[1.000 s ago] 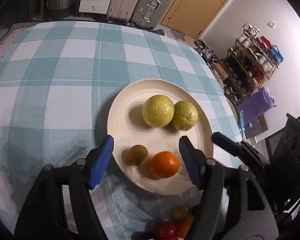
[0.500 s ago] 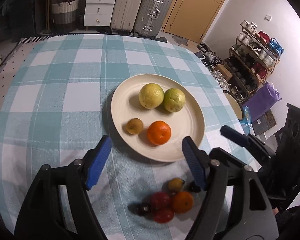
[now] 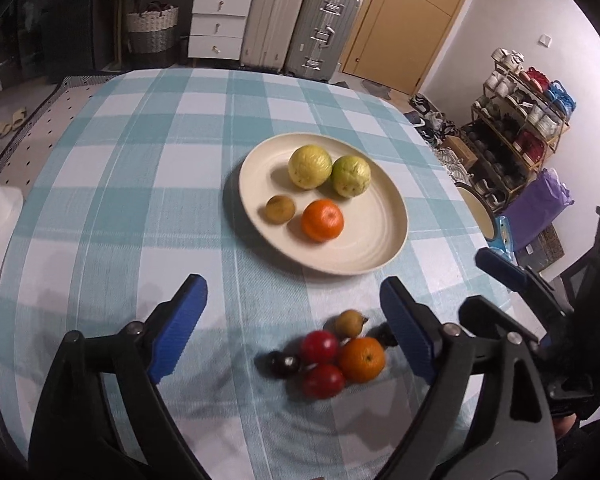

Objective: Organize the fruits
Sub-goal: 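Move both tools back toward the remaining fruits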

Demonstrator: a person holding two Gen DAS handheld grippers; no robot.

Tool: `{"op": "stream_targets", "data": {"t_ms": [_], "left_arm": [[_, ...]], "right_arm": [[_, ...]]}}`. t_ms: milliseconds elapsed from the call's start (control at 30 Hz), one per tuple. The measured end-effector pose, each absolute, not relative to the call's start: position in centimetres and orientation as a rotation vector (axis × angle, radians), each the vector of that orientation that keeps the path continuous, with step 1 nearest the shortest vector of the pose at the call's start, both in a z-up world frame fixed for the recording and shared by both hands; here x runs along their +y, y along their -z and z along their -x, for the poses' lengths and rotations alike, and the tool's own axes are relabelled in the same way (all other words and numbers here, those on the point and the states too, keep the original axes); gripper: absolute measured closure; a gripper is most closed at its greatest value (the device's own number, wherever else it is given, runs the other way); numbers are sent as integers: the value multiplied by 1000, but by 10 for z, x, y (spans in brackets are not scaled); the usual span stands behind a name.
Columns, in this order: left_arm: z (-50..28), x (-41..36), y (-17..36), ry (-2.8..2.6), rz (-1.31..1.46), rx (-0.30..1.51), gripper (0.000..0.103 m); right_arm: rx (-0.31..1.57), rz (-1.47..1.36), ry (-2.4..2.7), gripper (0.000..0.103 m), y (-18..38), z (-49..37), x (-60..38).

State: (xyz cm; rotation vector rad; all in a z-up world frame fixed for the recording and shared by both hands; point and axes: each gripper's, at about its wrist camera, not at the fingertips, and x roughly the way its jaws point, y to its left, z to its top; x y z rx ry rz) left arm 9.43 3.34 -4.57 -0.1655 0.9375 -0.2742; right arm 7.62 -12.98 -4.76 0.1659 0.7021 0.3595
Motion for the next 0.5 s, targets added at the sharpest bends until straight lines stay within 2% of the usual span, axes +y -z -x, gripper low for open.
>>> {"op": "stream_targets", "data": {"t_ms": [67,167,500], "left_arm": [[-84,36,50,263,179,939,12],[-73,41,58,248,193,944,1],[-44,60,83,176,208,974,1]], "right_arm": [[705,-163,-366,9,49,-69,-129],[712,-160,-371,9,52,-59,-127],[748,-150,-395,9,71,-29,-116]]}}
